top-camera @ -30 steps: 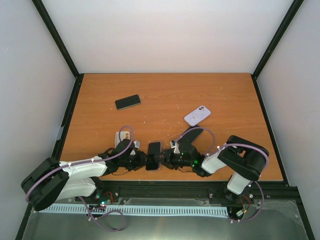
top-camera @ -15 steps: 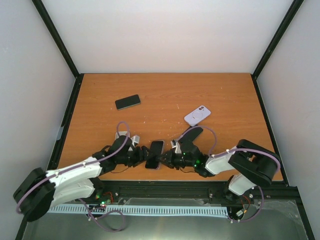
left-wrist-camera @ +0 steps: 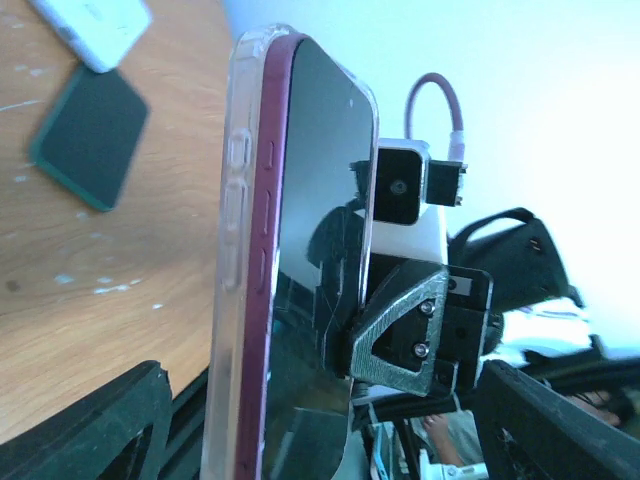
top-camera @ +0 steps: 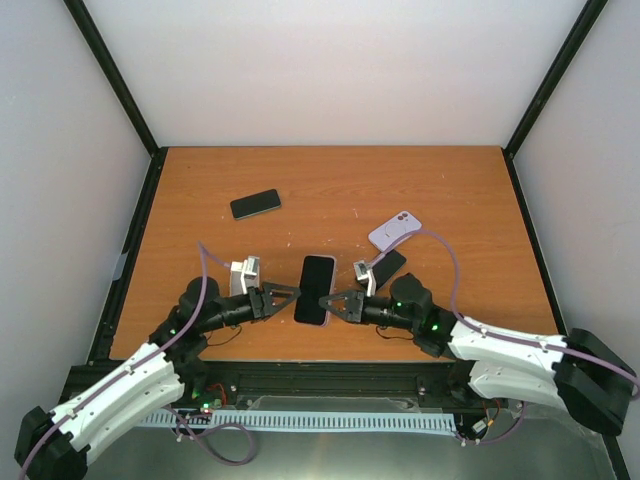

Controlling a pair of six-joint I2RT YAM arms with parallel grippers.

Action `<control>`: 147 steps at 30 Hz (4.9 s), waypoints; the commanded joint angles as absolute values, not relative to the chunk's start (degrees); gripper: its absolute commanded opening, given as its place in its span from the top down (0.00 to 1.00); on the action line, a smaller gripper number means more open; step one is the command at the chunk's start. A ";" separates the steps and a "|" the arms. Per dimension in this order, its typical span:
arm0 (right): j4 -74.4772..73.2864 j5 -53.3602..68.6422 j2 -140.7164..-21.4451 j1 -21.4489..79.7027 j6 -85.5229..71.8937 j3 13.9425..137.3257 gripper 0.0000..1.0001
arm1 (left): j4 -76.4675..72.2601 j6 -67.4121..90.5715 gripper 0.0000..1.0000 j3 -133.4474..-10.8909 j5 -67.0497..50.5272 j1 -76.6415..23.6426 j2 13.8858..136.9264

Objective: Put the phone into the phone case

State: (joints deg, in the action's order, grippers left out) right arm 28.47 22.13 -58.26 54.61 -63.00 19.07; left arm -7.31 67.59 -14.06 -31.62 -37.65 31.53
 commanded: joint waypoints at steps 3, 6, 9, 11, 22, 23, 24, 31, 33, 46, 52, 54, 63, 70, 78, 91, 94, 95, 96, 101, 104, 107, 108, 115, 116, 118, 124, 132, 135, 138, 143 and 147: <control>31.35 31.64 -52.62 54.40 -56.53 21.78 0.87 | -21.23 68.04 0.21 -15.29 -38.83 -37.34 31.21; 34.19 35.64 -52.69 54.38 -57.72 21.80 0.87 | -25.85 68.37 0.32 -14.92 -40.17 -37.35 32.21; 37.50 37.61 -52.18 54.49 -59.16 20.72 0.87 | -30.65 70.04 0.46 -13.90 -41.03 -37.35 33.17; 38.65 38.14 -51.87 54.49 -59.57 20.03 0.87 | -32.26 70.74 0.59 -13.33 -40.89 -37.35 33.67; 38.50 40.58 -53.06 54.48 -58.41 20.95 0.87 | -34.20 72.07 0.74 -13.00 -40.70 -37.35 34.10; 39.89 40.84 -53.08 54.49 -59.09 20.78 0.87 | -34.09 72.11 0.63 -13.01 -40.47 -37.35 33.76; 41.22 41.21 -53.04 54.44 -59.80 20.64 0.87 | -34.13 72.14 0.58 -12.89 -40.18 -37.35 33.37; 42.72 43.91 -50.75 54.49 -61.11 21.48 0.86 | -40.66 73.59 0.50 -11.87 -39.44 -37.35 33.20; 41.30 44.91 -50.78 54.48 -60.64 22.45 0.86 | -42.42 73.81 0.55 -11.78 -39.61 -37.35 33.90; 30.02 39.55 -51.76 54.49 -56.56 24.41 0.84 | -28.22 70.70 0.99 -13.75 -35.81 -37.28 33.36; 32.54 34.16 -51.44 54.49 -61.10 23.09 0.86 | -21.82 70.25 0.79 -15.73 -35.08 -37.35 32.42; 33.06 29.83 -50.88 54.49 -63.67 22.14 0.85 | -19.43 69.92 0.68 -16.70 -35.30 -37.35 32.92; 45.06 15.52 -53.11 54.49 -77.59 18.12 0.86 | -26.57 74.24 0.38 -11.67 -40.43 -37.35 34.30; 46.94 12.86 -56.06 54.40 -79.41 19.50 0.85 | -41.33 80.91 0.43 -3.87 -40.61 -37.41 36.36; 49.58 14.77 -60.14 54.40 -81.78 17.78 0.85 | -44.42 79.99 0.47 -4.13 -39.50 -37.37 37.89; 48.88 16.66 -62.95 54.40 -80.74 16.40 0.81 | -37.65 78.60 0.92 -5.67 -36.68 -37.37 38.01; 48.92 17.23 -63.40 54.40 -80.58 16.07 0.76 | -36.74 77.82 0.97 -6.59 -36.54 -37.36 38.54; 48.95 17.72 -63.56 54.36 -80.42 16.07 0.73 | -36.67 77.83 0.99 -6.69 -36.30 -37.35 38.78; 49.03 18.24 -63.78 54.40 -80.31 16.15 0.71 | -36.63 77.93 1.00 -6.67 -35.92 -37.36 38.83; 50.61 20.12 -64.88 54.40 -81.34 15.43 0.65 | -37.04 78.44 1.00 -6.50 -33.66 -37.39 38.22; 51.06 21.60 -65.42 54.44 -81.39 15.21 0.65 | -36.77 78.66 1.00 -6.50 -31.90 -37.40 37.64; 51.09 22.57 -66.02 54.60 -81.56 15.22 0.66 | -36.37 78.66 1.00 -6.64 -31.13 -37.37 37.59; 51.32 22.89 -66.21 54.66 -81.56 15.25 0.68 | -36.29 78.62 1.00 -6.82 -31.18 -37.36 37.73; 54.63 24.57 -66.80 54.67 -81.61 15.29 0.87 | -35.31 78.48 0.97 -7.30 -31.90 -37.36 38.13; 54.62 24.68 -66.80 54.62 -81.50 15.41 0.89 | -35.18 78.49 0.97 -7.36 -32.03 -37.35 38.07; 54.94 24.72 -66.80 54.66 -81.58 15.16 0.92 | -35.24 78.45 0.94 -7.44 -32.31 -37.35 37.90; 56.69 25.29 -65.92 54.67 -81.68 14.85 0.96 | -34.37 78.16 0.70 -7.53 -32.68 -37.36 36.17; 54.80 27.33 -63.45 54.67 -79.49 15.15 0.96 | -31.63 77.38 0.76 -7.07 -31.87 -37.36 34.21; 53.40 27.31 -62.87 54.67 -79.06 15.11 0.96 | -27.63 75.00 0.91 -8.49 -31.65 -37.34 34.35; 51.95 27.31 -62.43 54.67 -78.60 15.14 0.96 | -25.29 73.58 1.00 -9.53 -31.58 -37.34 34.33; 49.49 26.97 -61.44 54.62 -77.61 15.24 0.96 | -17.68 70.15 0.94 -13.13 -31.03 -37.31 34.32; 44.80 25.58 -59.96 54.65 -75.45 15.58 0.96 | -12.34 68.58 0.67 -15.19 -29.57 -37.35 33.93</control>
State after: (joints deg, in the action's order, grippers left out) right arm 47.29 25.21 -62.26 54.39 -78.19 14.94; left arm -19.35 73.49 -11.29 -32.47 -37.60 34.61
